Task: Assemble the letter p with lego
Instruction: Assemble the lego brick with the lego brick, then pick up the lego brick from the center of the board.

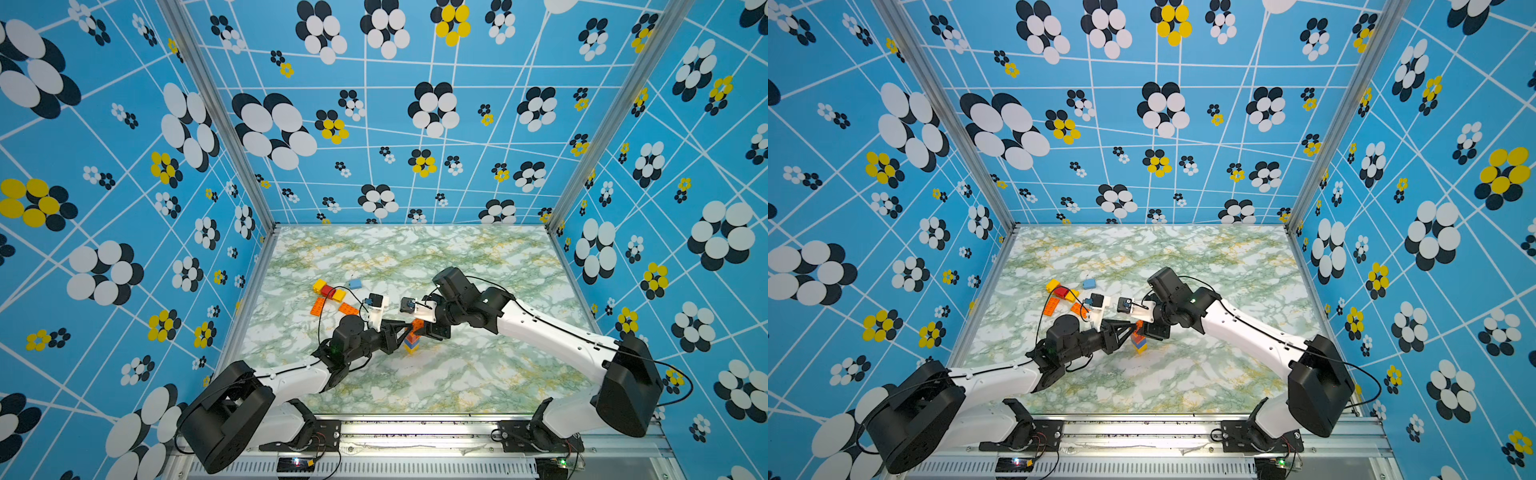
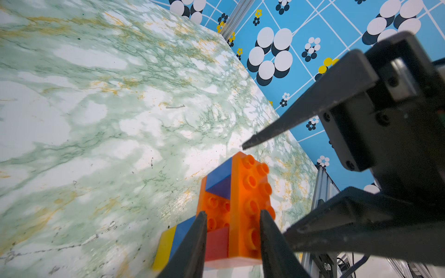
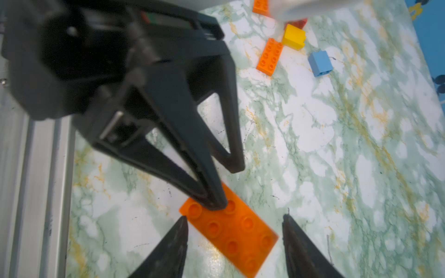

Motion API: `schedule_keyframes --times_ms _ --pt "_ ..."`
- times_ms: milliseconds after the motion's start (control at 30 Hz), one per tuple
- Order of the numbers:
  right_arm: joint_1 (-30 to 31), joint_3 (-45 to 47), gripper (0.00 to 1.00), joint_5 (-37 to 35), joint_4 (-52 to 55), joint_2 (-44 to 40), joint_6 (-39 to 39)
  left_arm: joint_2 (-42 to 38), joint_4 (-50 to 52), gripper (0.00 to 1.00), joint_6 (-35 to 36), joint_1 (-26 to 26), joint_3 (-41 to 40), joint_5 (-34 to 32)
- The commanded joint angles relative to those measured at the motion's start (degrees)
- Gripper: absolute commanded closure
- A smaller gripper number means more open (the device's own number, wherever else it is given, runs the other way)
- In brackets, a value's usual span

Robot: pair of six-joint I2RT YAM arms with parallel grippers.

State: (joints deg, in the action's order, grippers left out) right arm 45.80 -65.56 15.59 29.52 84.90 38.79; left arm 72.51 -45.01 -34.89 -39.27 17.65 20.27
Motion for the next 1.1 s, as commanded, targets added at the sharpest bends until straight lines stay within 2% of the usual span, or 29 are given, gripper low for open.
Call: schedule_keyframes --times_ms 0,133,367,700,1067 --pt "0.1 -1.1 0.36 4.9 5.8 -0.8 2.4 1.3 10.2 0.62 1.9 -0.7 -2.1 -0.2" --pt "-1.5 -3.1 0.35 6.4 9.6 0.4 4.6 1.2 10.3 0.62 2.0 -0.7 -2.1 -0.2" --pt "-3.3 -4.5 0.35 7.0 8.8 1.4 6.8 0.9 10.8 0.62 2.3 -0.8 -2.0 -0.4" --pt "-5.1 -9.4 0.33 10.1 14.8 7.0 14.4 0.6 11.4 0.62 2.6 -0.7 -1.7 -0.9" --pt "-6.1 -11.8 0.31 11.3 16.1 10.8 17.1 1.4 11.4 0.62 2.9 -0.8 -1.1 -0.7"
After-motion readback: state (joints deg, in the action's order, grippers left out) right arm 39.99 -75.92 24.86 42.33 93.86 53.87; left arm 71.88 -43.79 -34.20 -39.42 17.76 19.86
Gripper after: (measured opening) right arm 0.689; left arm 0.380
